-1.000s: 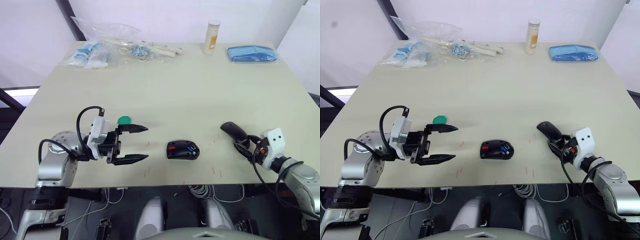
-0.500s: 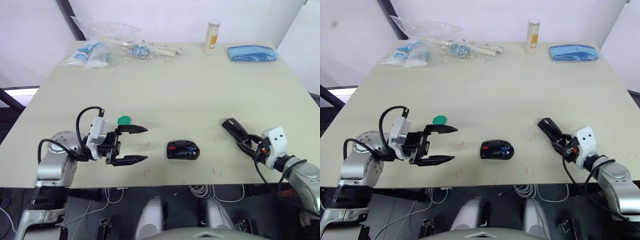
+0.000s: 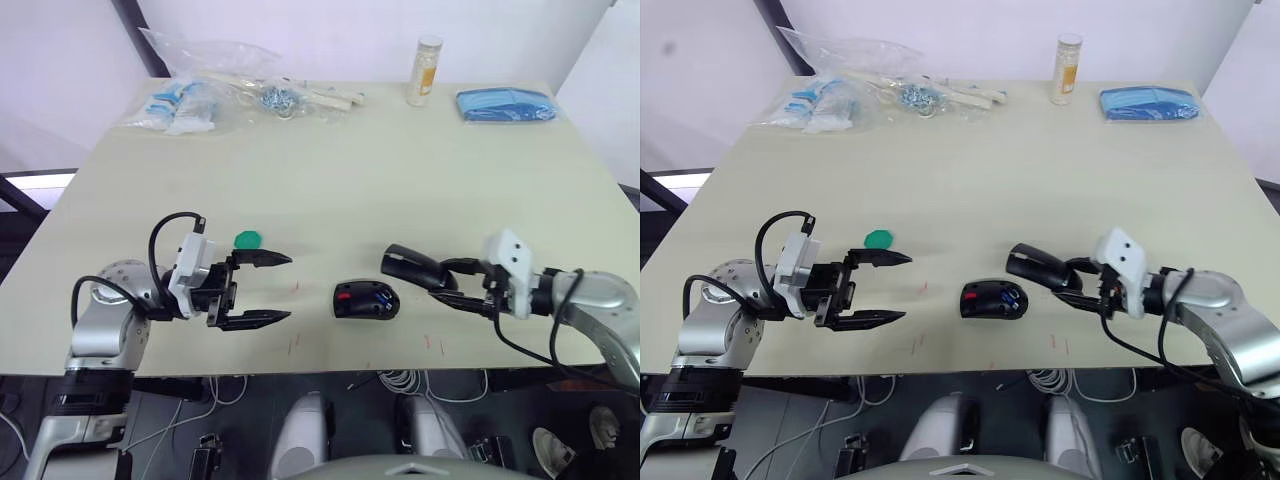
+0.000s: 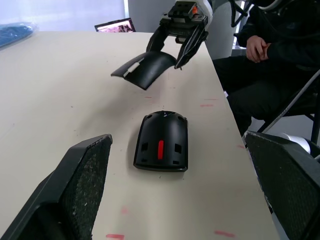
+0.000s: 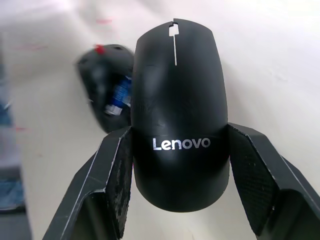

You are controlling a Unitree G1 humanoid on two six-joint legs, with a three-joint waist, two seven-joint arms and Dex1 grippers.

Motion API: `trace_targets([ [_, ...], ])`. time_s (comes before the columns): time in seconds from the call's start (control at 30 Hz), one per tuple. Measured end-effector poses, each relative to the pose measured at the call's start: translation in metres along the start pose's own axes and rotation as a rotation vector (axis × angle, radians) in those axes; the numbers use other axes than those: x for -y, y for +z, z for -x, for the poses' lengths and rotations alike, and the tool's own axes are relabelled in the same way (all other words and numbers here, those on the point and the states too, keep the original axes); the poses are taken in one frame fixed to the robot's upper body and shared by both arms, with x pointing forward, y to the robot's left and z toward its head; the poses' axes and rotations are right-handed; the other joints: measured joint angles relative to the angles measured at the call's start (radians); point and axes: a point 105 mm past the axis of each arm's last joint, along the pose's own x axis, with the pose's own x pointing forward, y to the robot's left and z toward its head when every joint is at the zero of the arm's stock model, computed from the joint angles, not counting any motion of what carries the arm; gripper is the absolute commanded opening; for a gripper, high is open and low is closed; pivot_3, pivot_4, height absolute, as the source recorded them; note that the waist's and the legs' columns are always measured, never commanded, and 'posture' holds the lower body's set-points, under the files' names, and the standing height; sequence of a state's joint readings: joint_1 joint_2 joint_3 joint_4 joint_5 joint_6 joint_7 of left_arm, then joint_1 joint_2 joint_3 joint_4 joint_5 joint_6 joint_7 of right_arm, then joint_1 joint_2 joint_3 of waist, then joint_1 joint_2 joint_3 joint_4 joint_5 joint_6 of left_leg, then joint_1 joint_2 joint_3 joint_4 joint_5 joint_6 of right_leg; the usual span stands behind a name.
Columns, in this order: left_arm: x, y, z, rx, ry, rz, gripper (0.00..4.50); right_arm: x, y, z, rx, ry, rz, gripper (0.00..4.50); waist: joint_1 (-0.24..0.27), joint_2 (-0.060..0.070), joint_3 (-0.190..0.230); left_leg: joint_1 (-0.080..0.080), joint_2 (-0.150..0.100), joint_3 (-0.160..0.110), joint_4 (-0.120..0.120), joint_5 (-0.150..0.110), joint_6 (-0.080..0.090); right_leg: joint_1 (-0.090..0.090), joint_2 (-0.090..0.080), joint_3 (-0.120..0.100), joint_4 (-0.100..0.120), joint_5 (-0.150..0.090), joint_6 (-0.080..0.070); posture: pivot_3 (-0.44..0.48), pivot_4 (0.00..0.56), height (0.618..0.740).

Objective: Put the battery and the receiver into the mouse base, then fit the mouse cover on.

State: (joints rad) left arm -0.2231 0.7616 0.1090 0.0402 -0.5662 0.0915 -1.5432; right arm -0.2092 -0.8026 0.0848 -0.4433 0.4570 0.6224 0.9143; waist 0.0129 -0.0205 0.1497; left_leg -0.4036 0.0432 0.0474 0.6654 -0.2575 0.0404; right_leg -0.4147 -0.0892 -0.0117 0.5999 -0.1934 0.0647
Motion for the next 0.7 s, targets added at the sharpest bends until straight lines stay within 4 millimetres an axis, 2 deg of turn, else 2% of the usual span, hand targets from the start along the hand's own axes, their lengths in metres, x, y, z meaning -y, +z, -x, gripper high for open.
trace_targets([
  [0.2, 0.000, -0.002, 0.004, -0.023, 0.004, -0.002, 4.50, -0.012, 0.025, -0.026, -0.009, 0.130, 0.098, 2.27, 0.003, 0.000, 0.000, -0.004, 0.001, -0.002, 0.000, 0.000, 0.000, -0.002, 0.000, -0.002, -0.001, 0.002, -0.003, 0.000, 0.150, 0.740],
  [0.3, 0.001, -0.003, 0.005, -0.026, 0.005, 0.004, 4.50, -0.012, 0.025, -0.029, -0.022, 0.143, 0.106, 2.27, 0.002, -0.001, 0.000, -0.008, 0.000, -0.002, 0.001, 0.000, 0.000, -0.004, 0.000, -0.004, -0.002, 0.002, -0.004, 0.000, 0.150, 0.740],
  [0.37, 0.001, -0.004, 0.006, -0.033, 0.005, -0.001, 4.50, -0.014, 0.031, -0.046, -0.070, 0.189, 0.168, 2.27, -0.003, -0.001, 0.000, -0.010, -0.001, -0.001, 0.001, 0.000, 0.000, -0.007, 0.000, -0.004, -0.005, 0.004, -0.006, 0.000, 0.150, 0.740],
  [0.57, 0.001, -0.006, 0.008, -0.044, 0.008, -0.008, 4.50, -0.014, 0.032, -0.062, -0.153, 0.231, 0.208, 2.27, 0.003, -0.001, -0.001, -0.012, -0.002, 0.000, 0.001, 0.000, 0.000, -0.006, 0.001, -0.006, -0.005, 0.004, -0.006, 0.000, 0.150, 0.740],
  [0.7, 0.002, -0.007, 0.009, -0.045, 0.009, -0.009, 4.50, -0.018, 0.023, -0.065, -0.206, 0.264, 0.188, 2.27, -0.001, -0.002, -0.001, -0.012, -0.002, 0.000, 0.001, 0.000, 0.000, -0.005, 0.001, -0.007, -0.006, 0.004, -0.006, 0.000, 0.150, 0.740],
])
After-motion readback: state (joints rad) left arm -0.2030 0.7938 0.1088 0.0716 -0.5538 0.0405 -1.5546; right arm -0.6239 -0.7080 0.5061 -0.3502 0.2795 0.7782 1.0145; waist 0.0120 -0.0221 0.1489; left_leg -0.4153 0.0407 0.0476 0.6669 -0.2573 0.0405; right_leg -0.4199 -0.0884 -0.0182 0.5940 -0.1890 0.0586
